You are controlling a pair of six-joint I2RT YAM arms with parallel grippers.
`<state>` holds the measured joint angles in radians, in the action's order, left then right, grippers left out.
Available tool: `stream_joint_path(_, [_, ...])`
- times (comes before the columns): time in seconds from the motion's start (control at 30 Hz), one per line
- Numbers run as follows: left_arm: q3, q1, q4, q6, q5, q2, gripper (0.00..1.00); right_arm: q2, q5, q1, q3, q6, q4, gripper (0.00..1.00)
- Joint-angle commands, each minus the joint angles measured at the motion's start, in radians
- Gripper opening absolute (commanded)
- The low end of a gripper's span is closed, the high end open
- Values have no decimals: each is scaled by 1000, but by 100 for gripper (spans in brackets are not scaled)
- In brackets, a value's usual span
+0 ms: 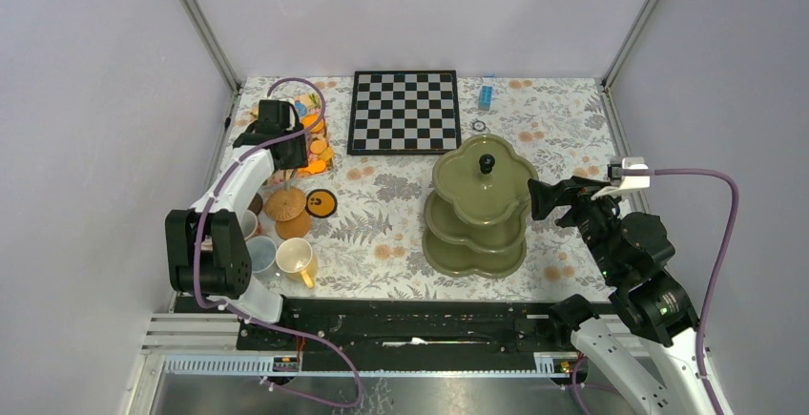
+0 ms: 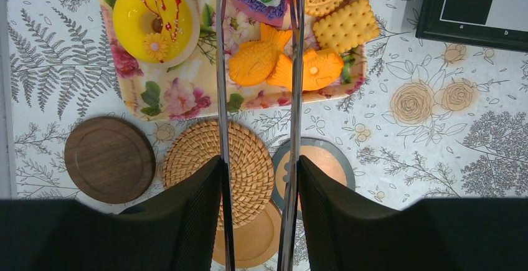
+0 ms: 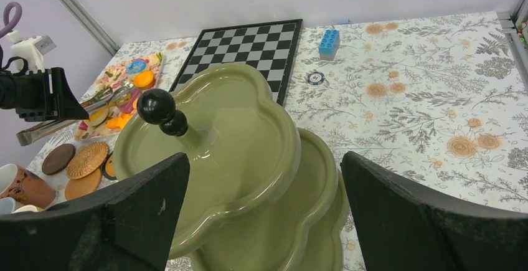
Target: Serve the afternoon tea
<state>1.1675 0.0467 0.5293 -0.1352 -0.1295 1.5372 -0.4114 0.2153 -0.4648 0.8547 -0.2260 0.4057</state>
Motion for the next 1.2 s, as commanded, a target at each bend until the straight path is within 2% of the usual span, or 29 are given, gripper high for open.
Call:
stream_joint_path(0.0, [52, -13, -28, 10, 17, 26, 49, 3, -16, -5, -3, -12, -43, 98])
stream_joint_path(0.4, [53, -19, -29, 13, 17, 52, 52, 7, -17, -5, -9, -13, -43, 98])
stream_joint_path(0.77, [54, -19, -20, 13, -19, 37, 39, 9, -19, -5, -6, -14, -43, 98])
stream_joint_path(1.17, [52, 14, 25, 7, -76, -137, 32, 2, -17, -5, -3, -17, -44, 98])
